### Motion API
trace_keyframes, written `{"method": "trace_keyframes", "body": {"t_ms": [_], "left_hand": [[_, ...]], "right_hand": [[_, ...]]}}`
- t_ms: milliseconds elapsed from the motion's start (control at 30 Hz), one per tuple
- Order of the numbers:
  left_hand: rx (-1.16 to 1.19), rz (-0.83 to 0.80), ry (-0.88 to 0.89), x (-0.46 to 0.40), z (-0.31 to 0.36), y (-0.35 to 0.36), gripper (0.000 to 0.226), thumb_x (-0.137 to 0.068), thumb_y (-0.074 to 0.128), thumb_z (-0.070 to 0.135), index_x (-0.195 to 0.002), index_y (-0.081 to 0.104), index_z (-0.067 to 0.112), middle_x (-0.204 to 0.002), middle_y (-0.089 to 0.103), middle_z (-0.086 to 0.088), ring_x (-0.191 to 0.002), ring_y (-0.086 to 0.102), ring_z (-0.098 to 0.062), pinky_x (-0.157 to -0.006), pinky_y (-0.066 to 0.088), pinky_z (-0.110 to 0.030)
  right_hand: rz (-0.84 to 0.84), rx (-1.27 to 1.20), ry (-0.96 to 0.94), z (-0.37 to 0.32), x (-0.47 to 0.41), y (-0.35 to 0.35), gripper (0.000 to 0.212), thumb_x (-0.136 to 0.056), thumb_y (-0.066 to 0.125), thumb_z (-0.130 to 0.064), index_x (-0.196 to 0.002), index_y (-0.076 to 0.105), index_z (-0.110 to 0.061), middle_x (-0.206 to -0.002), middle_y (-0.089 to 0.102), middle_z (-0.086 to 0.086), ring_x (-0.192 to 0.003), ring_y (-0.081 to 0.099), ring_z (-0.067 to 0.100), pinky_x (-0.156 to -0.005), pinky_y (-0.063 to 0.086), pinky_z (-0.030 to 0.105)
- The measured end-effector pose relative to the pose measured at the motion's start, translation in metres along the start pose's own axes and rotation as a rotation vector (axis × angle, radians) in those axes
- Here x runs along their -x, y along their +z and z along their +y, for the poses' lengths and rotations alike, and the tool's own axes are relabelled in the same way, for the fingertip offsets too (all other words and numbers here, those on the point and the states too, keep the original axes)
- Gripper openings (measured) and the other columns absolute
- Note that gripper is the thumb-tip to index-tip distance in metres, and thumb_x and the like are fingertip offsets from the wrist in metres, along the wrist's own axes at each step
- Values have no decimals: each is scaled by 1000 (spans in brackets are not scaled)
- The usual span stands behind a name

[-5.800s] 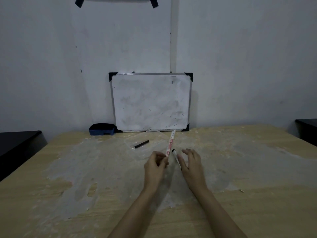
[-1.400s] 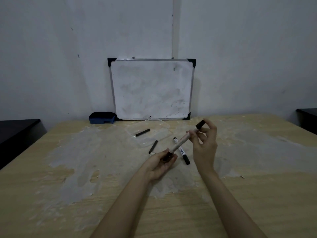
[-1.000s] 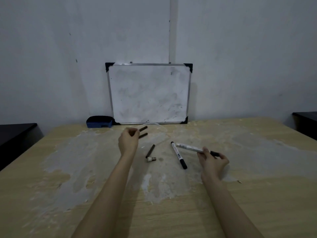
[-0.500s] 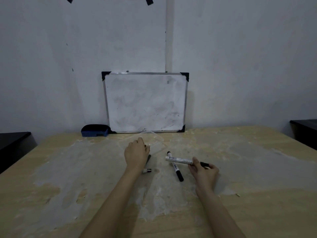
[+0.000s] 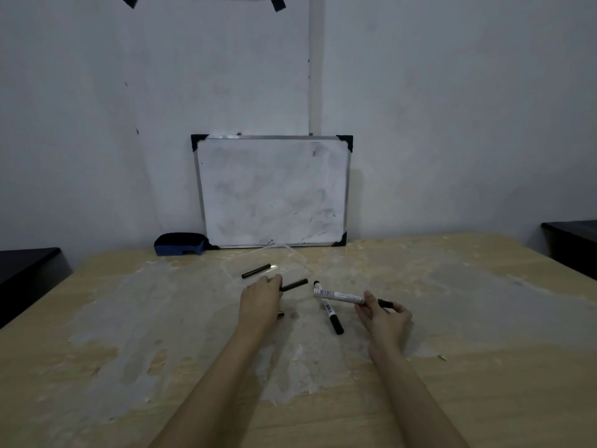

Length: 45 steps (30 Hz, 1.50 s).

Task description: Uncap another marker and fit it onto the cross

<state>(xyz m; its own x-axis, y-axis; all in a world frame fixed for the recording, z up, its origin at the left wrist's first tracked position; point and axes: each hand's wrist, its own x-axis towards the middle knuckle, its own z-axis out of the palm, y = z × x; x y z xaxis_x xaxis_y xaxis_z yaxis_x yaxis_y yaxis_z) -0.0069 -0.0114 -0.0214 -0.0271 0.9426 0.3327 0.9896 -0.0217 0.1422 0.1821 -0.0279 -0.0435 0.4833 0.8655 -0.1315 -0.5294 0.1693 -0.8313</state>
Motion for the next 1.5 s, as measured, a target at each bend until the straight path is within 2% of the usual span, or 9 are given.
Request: {"method": "trace_keyframes", "body": {"t_ms": [300,467,633,700,800,933,1033,1200,1500], "left_hand": [[313,115,102,29,-7,13,17,-84,62,12,-101,59,11,-104,60,-5,-101,61,-17,-71,44,-21],[352,228,224,30,3,7,21,-84,61,4,-104,65,2,-100,64,-17,-94,62,-32,-72,50,-33],[459,322,135,36,12,4,48,-87,59,32,-127,49,7,-124,58,-12,-115,54,-24,-95,48,-34],[480,257,-4,35,8,2,54,-88,53,41,-130,42,9,-130,49,-10,-120,47,-22,-98,44,-32],[334,128,-118,36,-2,5,51,-91,47,41,-129,40,7,-129,45,-12,-121,43,-24,-96,43,-33],[131,-51,-106,37,-13,13,32,-94,42,27,-115,50,5,-121,50,-16,-115,43,-28,-91,43,-35],[355,-21,-65,36,-11,14,23,-91,52,24,-101,60,5,-108,62,-14,-100,55,-24,-82,46,-32],[804,-71,-69,41,3,12,16,-84,65,14,-97,67,7,-85,66,-5,-77,56,-11,-58,41,-2],[990,28,-60,40,1,13,12,-87,60,10,-95,66,15,-78,63,-8,-70,55,-13,-54,40,-3]], "right_hand": [[12,-9,-5,0,1,1,43,-81,63,2,-106,31,-12,-108,53,26,-73,61,22,-83,53,42],[-92,11,8,3,5,8,44,-82,62,2,-107,30,-13,-93,54,16,-73,60,20,-55,58,19],[-75,-222,118,4,6,13,31,-84,59,3,-103,37,-8,-85,54,11,-79,62,23,-82,53,34],[-81,-290,167,2,2,9,16,-85,58,0,-92,46,-5,-81,57,12,-73,68,19,-79,56,31],[-103,-324,187,2,0,5,7,-86,57,-4,-81,53,-3,-80,60,13,-61,70,10,-61,60,22],[-117,-314,183,2,1,4,11,-86,58,-4,-93,51,-1,-82,60,14,-80,64,21,-64,60,25],[-64,-116,99,5,1,7,34,-83,61,0,-110,42,-2,-100,56,21,-85,62,29,-75,60,34],[-140,98,-3,8,7,9,39,-83,59,5,-105,32,-11,-107,50,25,-71,60,21,-50,56,17],[-105,49,3,6,5,7,36,-84,59,2,-105,33,-12,-124,49,35,-74,60,23,-51,56,18]]}}
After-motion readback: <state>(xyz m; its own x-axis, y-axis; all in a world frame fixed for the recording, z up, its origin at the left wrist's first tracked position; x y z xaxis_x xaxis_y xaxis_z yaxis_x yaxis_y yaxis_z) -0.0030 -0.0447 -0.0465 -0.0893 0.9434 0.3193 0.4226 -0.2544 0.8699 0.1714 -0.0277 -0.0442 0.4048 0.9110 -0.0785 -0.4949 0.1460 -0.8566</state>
